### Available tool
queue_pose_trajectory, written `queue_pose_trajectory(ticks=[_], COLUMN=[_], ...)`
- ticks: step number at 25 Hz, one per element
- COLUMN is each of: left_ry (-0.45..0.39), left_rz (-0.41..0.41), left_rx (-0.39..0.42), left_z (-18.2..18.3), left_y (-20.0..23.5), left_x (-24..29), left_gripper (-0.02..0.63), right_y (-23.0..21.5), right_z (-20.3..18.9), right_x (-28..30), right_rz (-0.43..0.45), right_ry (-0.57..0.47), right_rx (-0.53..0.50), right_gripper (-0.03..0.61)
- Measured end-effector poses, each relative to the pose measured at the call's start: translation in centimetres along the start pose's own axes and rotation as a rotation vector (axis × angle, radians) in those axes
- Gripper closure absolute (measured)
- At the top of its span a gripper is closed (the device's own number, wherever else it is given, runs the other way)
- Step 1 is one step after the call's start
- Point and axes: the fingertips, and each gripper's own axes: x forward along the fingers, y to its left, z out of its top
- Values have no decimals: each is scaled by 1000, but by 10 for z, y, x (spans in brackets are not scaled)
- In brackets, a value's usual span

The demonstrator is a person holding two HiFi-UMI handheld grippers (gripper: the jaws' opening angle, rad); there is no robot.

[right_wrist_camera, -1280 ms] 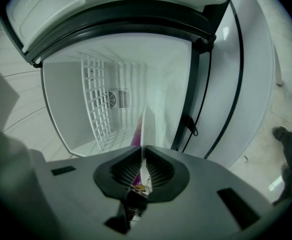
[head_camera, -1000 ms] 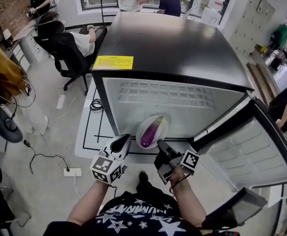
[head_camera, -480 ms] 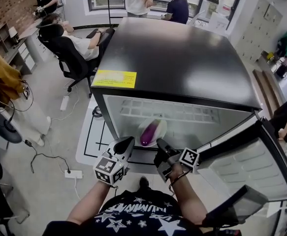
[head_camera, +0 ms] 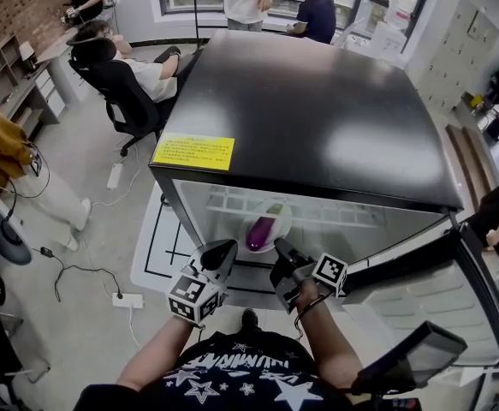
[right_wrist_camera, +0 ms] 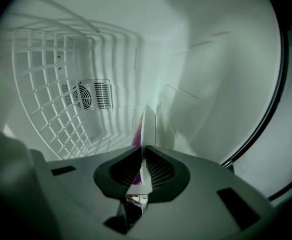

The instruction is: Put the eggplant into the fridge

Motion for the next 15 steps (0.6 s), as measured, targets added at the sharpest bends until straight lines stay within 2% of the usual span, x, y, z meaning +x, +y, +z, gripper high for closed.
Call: queue_pose_trajectory(ticks=[11,15], left_ry=[-21,-24], left_rz=[30,40], left_rx=[4,-1], left_z=[0,0], left_y=[1,3], left_x=[2,-1], left_gripper=[604,604], right_y=[-14,-23], right_z=[5,6], right_x=[9,11], right_rz=[-35,-79], right_ry=[22,14], right_rx=[-12,-18], right_gripper=[555,557])
